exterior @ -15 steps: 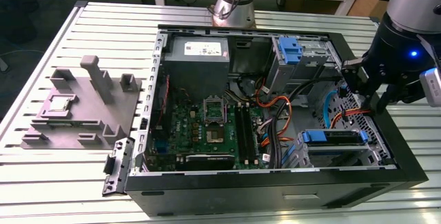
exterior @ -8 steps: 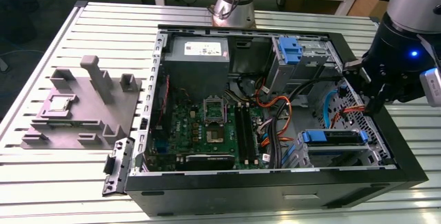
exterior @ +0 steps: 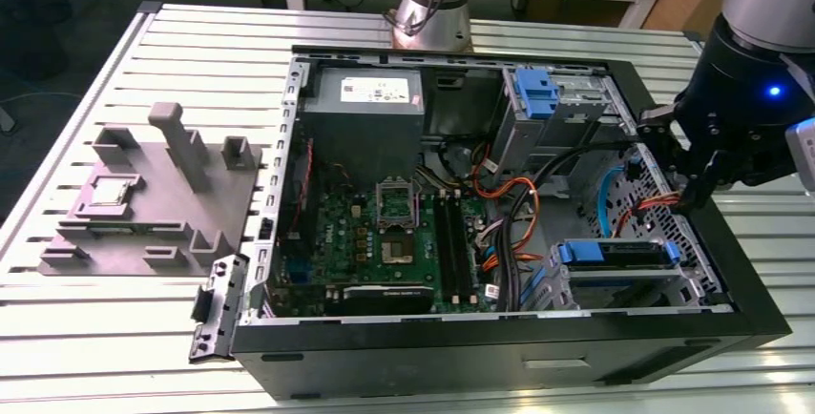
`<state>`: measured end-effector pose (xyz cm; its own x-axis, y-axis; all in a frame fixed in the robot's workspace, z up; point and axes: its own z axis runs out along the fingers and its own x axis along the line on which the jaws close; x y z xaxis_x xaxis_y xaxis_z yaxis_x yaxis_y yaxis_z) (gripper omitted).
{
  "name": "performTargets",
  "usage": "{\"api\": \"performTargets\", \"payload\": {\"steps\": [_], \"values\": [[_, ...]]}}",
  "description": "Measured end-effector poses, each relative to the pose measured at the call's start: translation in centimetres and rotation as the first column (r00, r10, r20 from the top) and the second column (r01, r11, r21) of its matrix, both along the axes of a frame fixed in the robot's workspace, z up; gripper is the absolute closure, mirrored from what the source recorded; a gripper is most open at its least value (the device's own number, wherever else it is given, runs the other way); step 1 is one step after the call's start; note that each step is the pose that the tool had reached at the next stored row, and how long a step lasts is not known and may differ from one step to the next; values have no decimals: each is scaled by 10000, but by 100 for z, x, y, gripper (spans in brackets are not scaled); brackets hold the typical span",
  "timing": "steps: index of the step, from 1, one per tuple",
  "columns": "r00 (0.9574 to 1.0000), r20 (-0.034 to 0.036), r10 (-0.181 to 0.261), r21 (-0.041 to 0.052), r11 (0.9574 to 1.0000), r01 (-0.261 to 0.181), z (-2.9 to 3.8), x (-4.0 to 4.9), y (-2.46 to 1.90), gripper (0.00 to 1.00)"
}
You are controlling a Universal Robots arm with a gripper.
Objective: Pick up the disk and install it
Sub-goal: 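Insert the first disk wire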
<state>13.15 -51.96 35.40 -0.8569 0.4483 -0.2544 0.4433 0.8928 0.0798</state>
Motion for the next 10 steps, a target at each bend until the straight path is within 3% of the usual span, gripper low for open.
{"api": "performTargets", "payload": {"steps": [10], "values": [[10000, 0, 4, 1, 10000, -4, 0, -47, -5, 83]]}}
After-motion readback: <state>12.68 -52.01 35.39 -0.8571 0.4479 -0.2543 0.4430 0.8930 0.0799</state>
